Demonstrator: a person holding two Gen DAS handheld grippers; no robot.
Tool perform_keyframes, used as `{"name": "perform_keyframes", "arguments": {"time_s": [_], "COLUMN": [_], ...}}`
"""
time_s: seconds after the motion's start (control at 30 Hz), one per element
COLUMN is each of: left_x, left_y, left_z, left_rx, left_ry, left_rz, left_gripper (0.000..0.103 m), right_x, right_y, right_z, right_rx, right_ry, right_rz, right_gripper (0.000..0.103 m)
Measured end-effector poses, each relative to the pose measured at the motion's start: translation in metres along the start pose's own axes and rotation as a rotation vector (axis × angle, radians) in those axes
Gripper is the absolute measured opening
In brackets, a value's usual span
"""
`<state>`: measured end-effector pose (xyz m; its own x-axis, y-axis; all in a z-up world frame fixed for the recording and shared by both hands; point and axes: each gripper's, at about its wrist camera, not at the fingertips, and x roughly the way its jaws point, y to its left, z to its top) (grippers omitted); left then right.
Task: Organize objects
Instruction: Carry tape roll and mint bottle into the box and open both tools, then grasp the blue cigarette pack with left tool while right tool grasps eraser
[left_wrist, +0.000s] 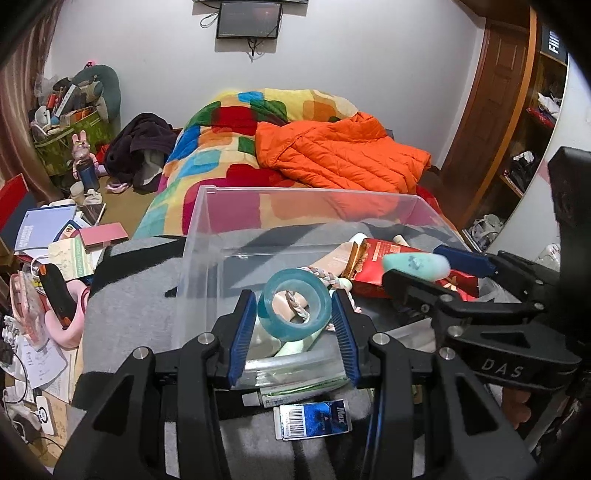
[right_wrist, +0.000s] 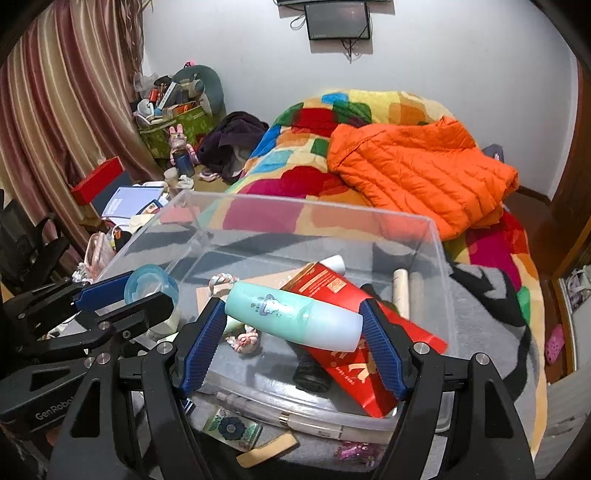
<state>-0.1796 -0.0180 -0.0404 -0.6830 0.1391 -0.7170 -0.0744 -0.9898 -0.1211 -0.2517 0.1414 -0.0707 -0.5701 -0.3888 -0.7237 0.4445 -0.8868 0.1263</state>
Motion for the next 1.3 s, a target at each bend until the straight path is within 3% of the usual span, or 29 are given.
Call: {"name": "perform_keyframes", "arguments": {"time_s": [0.33, 0.67, 0.8, 0.97, 1.3], "left_x": [-0.014, -0.060, -0.071, -0.075, -0.032], "left_y": [0.000, -0.005, -0.008, -0.008, -0.004], "left_z": [0.001, -0.005, -0.016, -0.038, -0.078], "left_rx": [0.004, 0.031, 0.050, 0.061, 0.060], "left_ry": [-0.023, -0.118, -0.120, -0.094, 0.070], "left_rz": [0.004, 0.032, 0.049, 0.063, 0.048], "left_gripper": [0.050, 0.082, 0.083, 0.083, 0.083], "right_x": [-0.015, -0.059, -0.078, -0.091, -0.060], "right_y": [0.006, 0.012, 0.012, 0.005, 0.005], "right_z": [-0.001, -0.010, -0.019, -0.035, -0.081], "right_rx": [-0.045, -0.082, -0.093, -0.070, -0.052], "right_ry": [-0.024, -0.115, -0.148, -0.153, -0.024], "right_rz": [-0.029, -0.059, -0.074, -0.084, -0.075], "right_gripper": [0.071, 0.080, 0.081, 0.081, 0.081]}}
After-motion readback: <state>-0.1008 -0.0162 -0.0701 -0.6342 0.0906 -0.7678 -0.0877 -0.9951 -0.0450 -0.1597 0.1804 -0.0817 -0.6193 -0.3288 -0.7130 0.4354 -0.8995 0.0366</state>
